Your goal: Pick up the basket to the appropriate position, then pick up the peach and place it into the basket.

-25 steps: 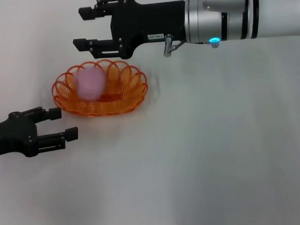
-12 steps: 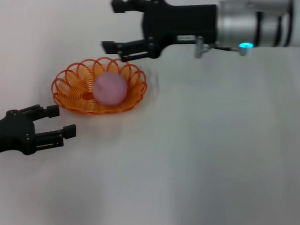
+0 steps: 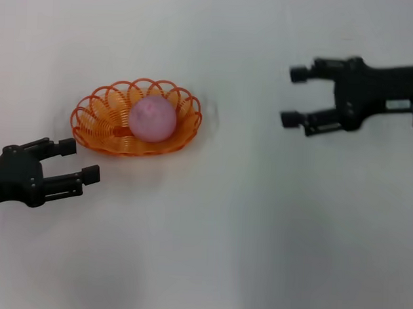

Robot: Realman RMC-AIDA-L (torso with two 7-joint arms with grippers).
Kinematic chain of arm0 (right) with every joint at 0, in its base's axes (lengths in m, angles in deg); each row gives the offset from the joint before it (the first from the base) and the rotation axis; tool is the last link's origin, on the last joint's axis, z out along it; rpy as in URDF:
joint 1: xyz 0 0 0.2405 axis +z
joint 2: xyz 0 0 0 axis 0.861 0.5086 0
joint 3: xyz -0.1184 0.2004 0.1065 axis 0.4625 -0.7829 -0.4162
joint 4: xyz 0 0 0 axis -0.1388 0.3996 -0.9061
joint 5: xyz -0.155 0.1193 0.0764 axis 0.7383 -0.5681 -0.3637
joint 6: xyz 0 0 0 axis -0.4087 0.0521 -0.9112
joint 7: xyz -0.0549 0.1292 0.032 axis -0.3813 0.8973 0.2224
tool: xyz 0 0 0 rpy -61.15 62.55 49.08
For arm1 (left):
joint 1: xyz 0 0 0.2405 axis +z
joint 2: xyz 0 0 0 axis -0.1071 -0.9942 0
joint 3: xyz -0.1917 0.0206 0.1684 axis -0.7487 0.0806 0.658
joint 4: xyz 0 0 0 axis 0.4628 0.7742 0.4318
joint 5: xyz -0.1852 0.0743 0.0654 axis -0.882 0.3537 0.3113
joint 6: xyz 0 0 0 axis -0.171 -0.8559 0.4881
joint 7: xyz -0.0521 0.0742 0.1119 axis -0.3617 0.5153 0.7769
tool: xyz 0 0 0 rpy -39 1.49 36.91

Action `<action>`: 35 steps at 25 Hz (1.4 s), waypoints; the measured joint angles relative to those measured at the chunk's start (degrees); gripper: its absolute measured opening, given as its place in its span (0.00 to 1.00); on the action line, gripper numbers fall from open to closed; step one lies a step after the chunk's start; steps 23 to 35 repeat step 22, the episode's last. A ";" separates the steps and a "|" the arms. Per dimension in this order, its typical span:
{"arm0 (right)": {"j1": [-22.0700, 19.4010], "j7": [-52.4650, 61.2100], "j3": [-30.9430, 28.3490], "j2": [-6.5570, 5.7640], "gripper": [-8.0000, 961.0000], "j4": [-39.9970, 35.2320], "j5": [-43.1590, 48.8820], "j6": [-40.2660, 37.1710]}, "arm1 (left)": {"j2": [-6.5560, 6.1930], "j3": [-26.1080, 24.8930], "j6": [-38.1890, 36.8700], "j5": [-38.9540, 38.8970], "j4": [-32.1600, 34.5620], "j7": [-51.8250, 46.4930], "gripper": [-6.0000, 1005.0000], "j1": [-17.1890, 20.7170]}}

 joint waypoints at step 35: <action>0.64 2.87 -5.58 2.85 0.99 -0.45 14.81 -1.25 | -0.04 -0.01 0.05 -0.63 0.58 0.00 0.85 -0.37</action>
